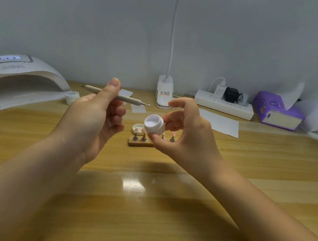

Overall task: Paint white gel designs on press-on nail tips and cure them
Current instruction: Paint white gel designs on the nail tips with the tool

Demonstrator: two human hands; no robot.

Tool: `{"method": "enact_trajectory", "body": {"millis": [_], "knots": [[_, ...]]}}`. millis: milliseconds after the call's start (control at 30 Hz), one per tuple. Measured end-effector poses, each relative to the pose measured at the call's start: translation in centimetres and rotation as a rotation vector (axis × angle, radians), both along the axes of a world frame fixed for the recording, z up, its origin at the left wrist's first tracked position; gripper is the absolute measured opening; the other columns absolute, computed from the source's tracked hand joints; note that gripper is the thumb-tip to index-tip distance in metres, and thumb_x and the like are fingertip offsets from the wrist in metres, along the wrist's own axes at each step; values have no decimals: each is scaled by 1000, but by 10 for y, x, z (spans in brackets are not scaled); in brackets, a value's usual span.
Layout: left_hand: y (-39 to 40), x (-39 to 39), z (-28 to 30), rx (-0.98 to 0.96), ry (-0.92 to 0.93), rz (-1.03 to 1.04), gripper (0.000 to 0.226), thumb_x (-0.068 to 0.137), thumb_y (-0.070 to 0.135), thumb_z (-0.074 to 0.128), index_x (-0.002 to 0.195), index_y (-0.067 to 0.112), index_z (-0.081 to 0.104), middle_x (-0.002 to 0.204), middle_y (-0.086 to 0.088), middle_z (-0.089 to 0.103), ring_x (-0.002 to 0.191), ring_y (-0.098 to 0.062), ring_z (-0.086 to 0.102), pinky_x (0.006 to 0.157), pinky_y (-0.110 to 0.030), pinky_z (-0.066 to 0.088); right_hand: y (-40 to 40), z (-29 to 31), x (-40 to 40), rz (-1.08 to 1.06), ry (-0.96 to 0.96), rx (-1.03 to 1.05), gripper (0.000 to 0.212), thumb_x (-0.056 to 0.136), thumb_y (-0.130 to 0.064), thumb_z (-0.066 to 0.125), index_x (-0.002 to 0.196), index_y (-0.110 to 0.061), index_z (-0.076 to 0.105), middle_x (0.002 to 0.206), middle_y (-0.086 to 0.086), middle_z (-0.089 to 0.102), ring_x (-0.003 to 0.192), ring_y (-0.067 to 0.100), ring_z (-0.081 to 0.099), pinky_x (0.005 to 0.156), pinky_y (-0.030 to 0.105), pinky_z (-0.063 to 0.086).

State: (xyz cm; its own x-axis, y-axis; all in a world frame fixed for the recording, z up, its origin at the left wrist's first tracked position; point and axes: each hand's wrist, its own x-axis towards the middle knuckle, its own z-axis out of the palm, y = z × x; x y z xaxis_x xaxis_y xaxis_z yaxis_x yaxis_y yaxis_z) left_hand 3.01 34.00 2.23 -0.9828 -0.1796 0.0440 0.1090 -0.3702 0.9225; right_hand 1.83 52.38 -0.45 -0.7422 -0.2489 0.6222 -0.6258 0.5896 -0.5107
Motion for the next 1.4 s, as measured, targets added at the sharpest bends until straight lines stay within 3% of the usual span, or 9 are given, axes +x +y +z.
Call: {"method": "enact_trajectory", "body": {"millis": [400,533,667,800,967,1100,1167,1267,1400], "knots": [[0,0,-9,-67,198,29,24,94,23,59,76,16,72,71,-6,70,63,-15,66,60,-24,54,33,-9,-26,-199,-171,-257,60,71,-31,83,115,-20,44,94,-8,59,85,7,62,73,18,53],[0,-1,-16,-72,193,46,21,95,20,58,80,13,71,73,-7,71,69,-16,68,62,-24,55,49,-24,-38,-308,-259,-244,59,76,-35,79,120,-21,43,100,-9,56,94,13,57,80,29,51],[0,-3,-25,-68,158,83,17,96,15,55,85,8,66,70,-6,70,67,-15,68,61,-23,54,55,-33,-47,-357,-321,-187,57,79,-38,76,122,-22,43,91,-19,51,89,6,52,77,26,42],[1,-4,-35,-74,115,94,19,97,15,54,84,10,67,72,-7,72,69,-16,69,63,-24,56,57,-40,-49,-365,-372,-129,54,79,-41,76,119,-24,44,98,-14,60,81,-2,52,75,23,42],[3,-4,-41,-94,117,94,25,97,15,53,78,14,70,73,-6,72,73,-17,70,68,-26,56,60,-43,-51,-360,-419,-101,52,82,-35,72,125,-21,46,115,-5,67,99,8,56,82,25,42],[5,-5,-44,-57,111,99,25,97,13,53,78,13,69,72,-6,71,75,-17,70,68,-26,56,59,-42,-50,-378,-383,31,58,83,-24,65,136,-19,42,135,2,52,127,20,44,99,32,38],[4,-5,-44,-5,102,98,21,97,13,52,81,11,67,72,-5,71,75,-16,70,69,-26,56,55,-37,-45,-406,-236,94,48,84,-26,64,128,-16,48,126,1,51,121,21,43,96,31,37],[4,-5,-44,65,75,86,21,97,13,52,82,11,66,72,-4,71,74,-15,69,77,-30,54,48,-26,-34,-372,142,232,25,81,-29,61,98,-10,58,90,1,54,84,20,50,69,30,41],[6,-4,-45,114,18,44,23,97,17,51,80,13,66,72,-5,70,70,-15,68,89,-40,49,34,-18,-21,-399,177,565,45,85,-57,44,70,-16,59,58,-4,54,54,17,51,48,25,42]]}}
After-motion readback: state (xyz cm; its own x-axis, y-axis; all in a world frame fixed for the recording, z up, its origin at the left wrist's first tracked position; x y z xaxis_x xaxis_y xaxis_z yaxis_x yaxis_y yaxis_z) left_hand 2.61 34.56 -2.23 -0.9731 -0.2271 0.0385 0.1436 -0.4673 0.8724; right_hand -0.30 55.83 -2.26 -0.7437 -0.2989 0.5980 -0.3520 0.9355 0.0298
